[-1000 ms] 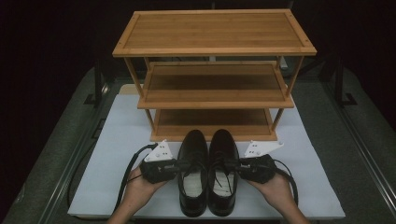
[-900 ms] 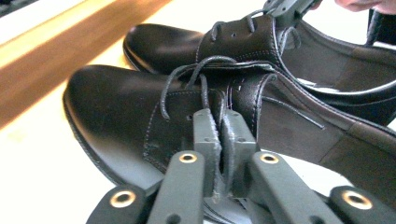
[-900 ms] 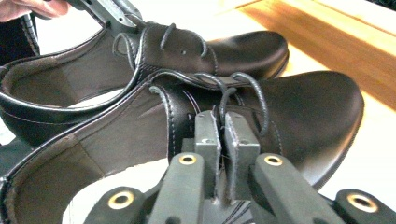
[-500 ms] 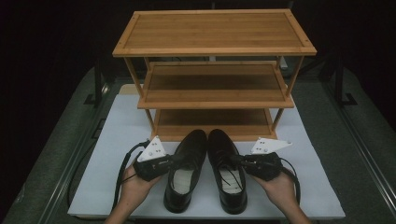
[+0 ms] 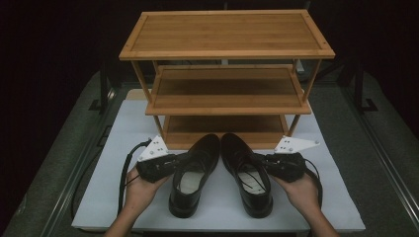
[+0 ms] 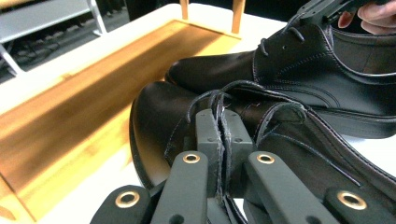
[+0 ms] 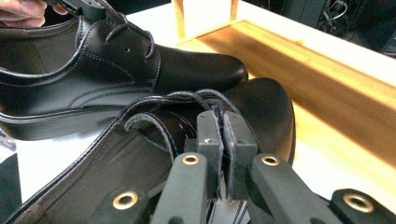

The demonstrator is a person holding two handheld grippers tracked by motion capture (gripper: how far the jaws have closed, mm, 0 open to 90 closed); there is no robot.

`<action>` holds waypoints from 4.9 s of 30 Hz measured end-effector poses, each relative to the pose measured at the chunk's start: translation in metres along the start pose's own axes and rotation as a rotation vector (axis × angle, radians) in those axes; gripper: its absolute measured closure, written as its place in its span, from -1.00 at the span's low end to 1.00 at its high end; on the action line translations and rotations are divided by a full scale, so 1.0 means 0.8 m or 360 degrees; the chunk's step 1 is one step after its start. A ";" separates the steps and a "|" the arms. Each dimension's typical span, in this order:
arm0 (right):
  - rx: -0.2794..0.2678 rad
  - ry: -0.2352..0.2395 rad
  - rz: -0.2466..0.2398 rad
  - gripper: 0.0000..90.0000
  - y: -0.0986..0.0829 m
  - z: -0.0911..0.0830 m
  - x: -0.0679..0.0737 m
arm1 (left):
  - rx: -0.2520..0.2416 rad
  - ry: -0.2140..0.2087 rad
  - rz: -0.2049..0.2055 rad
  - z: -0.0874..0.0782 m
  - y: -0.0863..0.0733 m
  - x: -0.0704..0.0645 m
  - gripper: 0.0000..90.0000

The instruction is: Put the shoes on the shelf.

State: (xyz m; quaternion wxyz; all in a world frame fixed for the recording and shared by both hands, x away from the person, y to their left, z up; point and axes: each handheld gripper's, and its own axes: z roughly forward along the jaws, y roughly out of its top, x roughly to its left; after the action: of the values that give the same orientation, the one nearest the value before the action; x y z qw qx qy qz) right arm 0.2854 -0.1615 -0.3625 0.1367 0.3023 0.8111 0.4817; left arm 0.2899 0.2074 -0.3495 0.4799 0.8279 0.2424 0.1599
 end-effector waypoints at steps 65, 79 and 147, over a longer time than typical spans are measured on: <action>-0.0064 -0.0208 0.0110 0.17 0.013 0.043 -0.077 | -0.0084 0.0100 -0.0094 0.076 -0.003 0.049 0.16; -0.0041 -0.0198 0.0085 0.00 -0.025 -0.020 -0.051 | 0.0021 -0.0005 -0.0155 0.018 -0.050 0.036 -0.23; 0.0277 -0.0053 0.0105 -0.59 -0.065 0.094 -0.026 | 0.0377 -0.0049 -0.0049 0.136 -0.062 0.000 -0.74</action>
State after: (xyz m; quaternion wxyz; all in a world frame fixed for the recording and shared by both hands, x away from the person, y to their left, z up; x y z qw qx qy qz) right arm 0.3216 -0.1400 -0.4466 0.1073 0.3476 0.8370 0.4087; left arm 0.3316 0.1505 -0.4454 0.3847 0.8773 0.2650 0.1099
